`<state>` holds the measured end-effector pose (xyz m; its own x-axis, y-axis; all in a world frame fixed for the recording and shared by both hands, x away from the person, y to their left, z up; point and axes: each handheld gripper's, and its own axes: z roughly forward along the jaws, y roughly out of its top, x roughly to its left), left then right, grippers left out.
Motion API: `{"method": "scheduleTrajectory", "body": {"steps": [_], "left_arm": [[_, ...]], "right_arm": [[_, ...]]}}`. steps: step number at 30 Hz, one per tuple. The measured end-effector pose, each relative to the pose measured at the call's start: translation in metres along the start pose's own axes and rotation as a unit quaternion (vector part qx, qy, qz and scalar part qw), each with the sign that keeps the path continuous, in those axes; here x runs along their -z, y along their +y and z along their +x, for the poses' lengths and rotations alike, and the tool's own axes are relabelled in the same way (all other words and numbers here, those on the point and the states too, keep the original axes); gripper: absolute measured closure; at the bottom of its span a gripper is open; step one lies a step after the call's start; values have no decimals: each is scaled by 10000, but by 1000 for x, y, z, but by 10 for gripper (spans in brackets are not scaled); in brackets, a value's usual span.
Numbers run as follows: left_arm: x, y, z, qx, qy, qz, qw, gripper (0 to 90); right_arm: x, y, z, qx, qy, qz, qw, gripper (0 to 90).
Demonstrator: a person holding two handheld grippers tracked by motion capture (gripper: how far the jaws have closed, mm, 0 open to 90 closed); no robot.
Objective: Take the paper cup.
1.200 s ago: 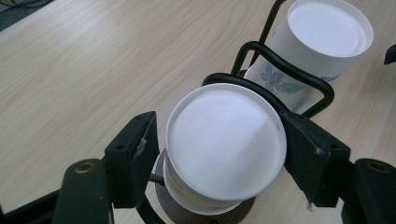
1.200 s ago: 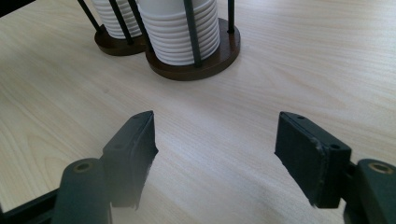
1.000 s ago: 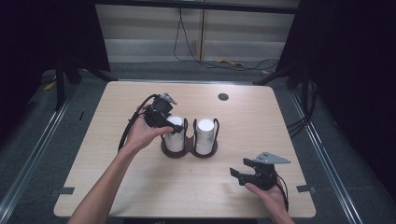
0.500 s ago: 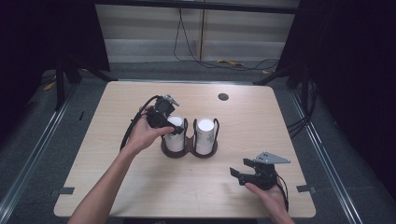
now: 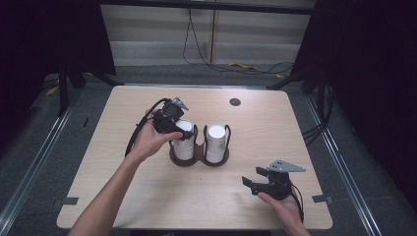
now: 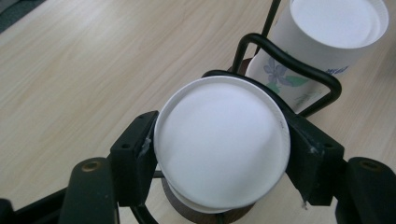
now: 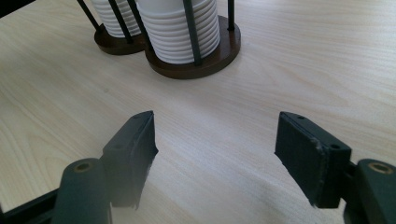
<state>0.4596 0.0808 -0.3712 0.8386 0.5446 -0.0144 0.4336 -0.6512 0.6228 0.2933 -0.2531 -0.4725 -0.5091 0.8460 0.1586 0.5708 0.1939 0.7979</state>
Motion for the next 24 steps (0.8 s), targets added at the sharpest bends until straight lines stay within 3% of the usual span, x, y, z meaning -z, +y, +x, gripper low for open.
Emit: {"method": "scheduleTrajectory", "body": {"steps": [5, 15, 17, 19, 24], "left_arm": [[5, 4, -2, -61, 11, -21, 10000, 333], [13, 5, -1, 11, 71, -213, 9997, 338], [16, 5, -1, -9, 9, -280, 9996, 339], [22, 5, 1, 115, -95, -480, 9987, 340], [29, 6, 1, 58, 0, -518, 9986, 344]], "right_arm": [[0, 0, 0, 6, -3, -13, 10000, 292], [0, 0, 0, -11, 2, 3, 10000, 292], [0, 0, 0, -11, 1, 5, 10000, 292], [0, 0, 0, -13, -2, 4, 10000, 292], [-1, 0, 0, -18, -3, -9, 10000, 292]]}}
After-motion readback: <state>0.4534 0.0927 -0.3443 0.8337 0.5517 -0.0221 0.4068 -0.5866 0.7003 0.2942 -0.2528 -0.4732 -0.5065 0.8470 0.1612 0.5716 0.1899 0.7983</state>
